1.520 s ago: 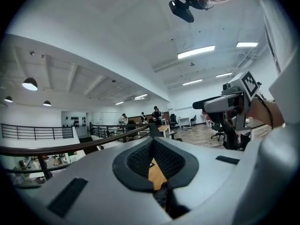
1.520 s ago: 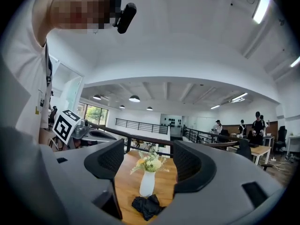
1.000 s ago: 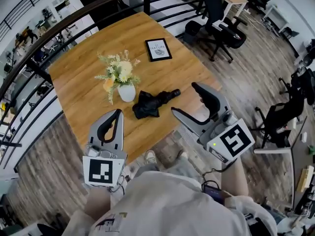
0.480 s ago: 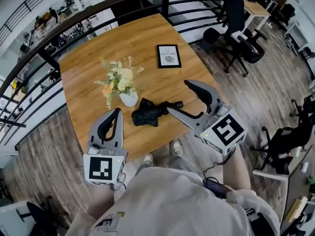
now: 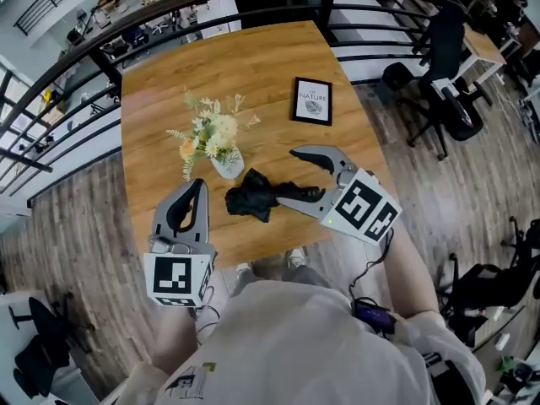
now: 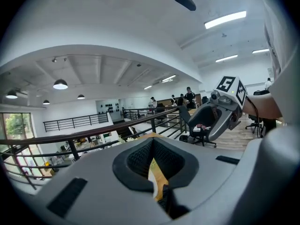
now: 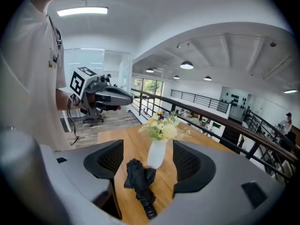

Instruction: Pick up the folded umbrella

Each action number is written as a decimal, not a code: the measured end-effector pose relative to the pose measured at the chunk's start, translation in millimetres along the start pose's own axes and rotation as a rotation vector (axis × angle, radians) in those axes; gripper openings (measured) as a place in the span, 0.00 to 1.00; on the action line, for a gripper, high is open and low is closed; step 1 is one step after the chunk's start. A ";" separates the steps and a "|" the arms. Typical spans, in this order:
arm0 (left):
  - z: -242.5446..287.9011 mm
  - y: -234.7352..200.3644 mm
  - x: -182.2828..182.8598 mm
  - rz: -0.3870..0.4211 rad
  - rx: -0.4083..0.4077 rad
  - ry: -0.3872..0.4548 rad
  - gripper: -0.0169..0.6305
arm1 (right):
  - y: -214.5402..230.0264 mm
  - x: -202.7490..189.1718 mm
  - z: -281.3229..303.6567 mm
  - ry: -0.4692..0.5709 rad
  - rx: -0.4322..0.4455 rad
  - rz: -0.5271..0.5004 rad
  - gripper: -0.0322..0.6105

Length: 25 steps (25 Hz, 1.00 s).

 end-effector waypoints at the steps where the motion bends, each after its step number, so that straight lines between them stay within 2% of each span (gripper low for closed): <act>1: 3.4 0.6 -5.8 -0.009 0.008 -0.018 0.05 | 1.8 -2.1 10.0 -0.021 0.027 -0.017 0.58; 6: 28.4 -1.6 -36.6 -0.028 0.021 -0.110 0.05 | 9.4 -13.8 70.2 -0.125 0.144 -0.059 0.58; 10: 45.3 -1.3 -55.8 -0.021 -0.001 -0.159 0.05 | 11.8 -30.0 120.2 -0.190 0.208 -0.043 0.58; 13: 59.2 -2.7 -76.0 -0.045 -0.019 -0.208 0.05 | 9.1 -45.8 151.2 -0.246 0.249 -0.019 0.58; 19: 85.9 -1.7 -121.7 -0.038 -0.053 -0.359 0.05 | 1.7 -79.9 196.6 -0.372 0.292 -0.010 0.58; 25: 95.1 6.0 -156.2 -0.077 -0.107 -0.439 0.05 | -9.8 -108.2 231.5 -0.501 0.309 -0.068 0.58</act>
Point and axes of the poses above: the fingertips, and each gripper's own axes: z forward along the fingers, y to its right, x out of its top, the point moved 10 cm from there along -z, backward along the fingers, and after that the axes turned 15 degrees about -y, right-handed, at the moved point
